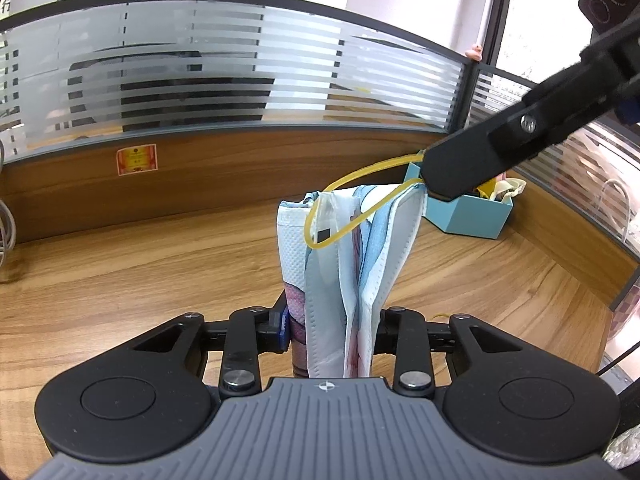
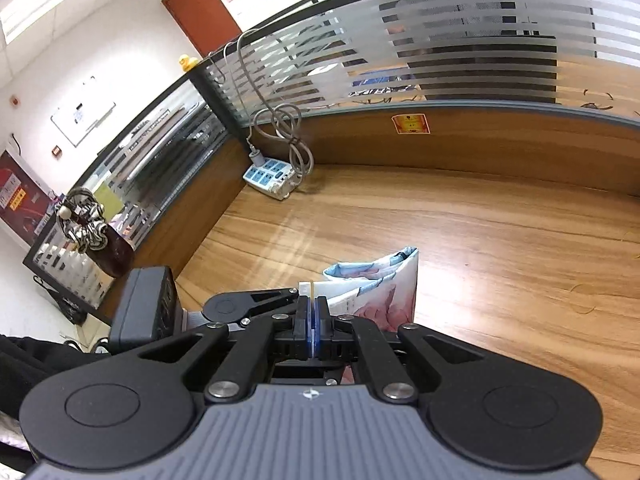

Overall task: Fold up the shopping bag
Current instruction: 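Hook the yellow rubber band over the bundle top with the right tool while the left tool holds it, then stretch the yellow band around the bundle with the right tool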

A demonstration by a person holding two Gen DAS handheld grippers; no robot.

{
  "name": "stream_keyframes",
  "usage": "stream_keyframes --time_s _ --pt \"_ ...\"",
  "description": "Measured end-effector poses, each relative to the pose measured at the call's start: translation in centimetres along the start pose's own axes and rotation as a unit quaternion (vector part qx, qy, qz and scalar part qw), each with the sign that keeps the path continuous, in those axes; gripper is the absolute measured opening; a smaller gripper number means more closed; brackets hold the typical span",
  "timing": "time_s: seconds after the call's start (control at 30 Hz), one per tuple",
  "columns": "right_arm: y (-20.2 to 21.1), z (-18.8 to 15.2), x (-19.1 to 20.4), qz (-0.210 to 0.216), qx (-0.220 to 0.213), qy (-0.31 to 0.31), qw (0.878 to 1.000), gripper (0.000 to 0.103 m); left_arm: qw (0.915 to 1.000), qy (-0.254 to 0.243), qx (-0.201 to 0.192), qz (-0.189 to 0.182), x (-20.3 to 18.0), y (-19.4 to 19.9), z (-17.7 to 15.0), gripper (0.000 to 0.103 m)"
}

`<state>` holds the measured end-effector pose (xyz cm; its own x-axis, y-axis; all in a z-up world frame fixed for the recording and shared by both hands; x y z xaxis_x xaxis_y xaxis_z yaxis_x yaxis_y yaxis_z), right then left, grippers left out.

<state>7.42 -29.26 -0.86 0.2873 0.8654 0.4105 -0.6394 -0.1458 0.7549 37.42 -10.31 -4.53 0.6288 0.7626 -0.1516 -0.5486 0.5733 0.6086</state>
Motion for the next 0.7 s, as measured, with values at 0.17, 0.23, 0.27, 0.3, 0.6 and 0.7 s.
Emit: stream_keyframes --time_s 0.17,0.23,0.27,0.3,0.6,0.7 --pt "-0.2 -0.3 -0.3 -0.007 0.005 0.001 1.0 0.002 0.9999 0.008 -0.012 -0.008 0.2 0.5 0.0 0.035" --pt "-0.1 -0.4 -0.3 -0.004 0.004 0.0 1.0 0.002 0.9998 0.01 -0.014 -0.01 0.2 0.6 0.0 0.035" --pt "-0.1 -0.3 -0.3 -0.004 0.003 0.002 1.0 0.002 0.9997 0.013 -0.016 -0.013 0.3 0.7 0.0 0.035" --pt "-0.1 -0.3 -0.3 -0.004 0.004 0.003 1.0 0.002 0.9996 0.015 -0.018 -0.015 0.3 0.8 0.1 0.035" --pt "-0.2 -0.3 -0.5 -0.011 0.006 0.011 1.0 0.002 0.9978 0.031 -0.042 -0.04 0.4 1.8 0.3 0.034" --pt "-0.1 -0.3 -0.6 -0.01 0.006 0.012 1.0 0.002 0.9974 0.031 -0.043 -0.048 0.3 1.9 0.4 0.034"
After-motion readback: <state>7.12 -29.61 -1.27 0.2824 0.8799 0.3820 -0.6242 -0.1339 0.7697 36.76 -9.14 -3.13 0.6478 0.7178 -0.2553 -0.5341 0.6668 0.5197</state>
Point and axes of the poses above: each gripper's, at about its wrist camera, not at the fingertips, and y roughly against the way its jaws point, x to its left, z to its top, the point moved 4 cm from there along -y, roughly the way its jaws point, and after that the axes turned 4 degrees about x, right-handed, at the moved point
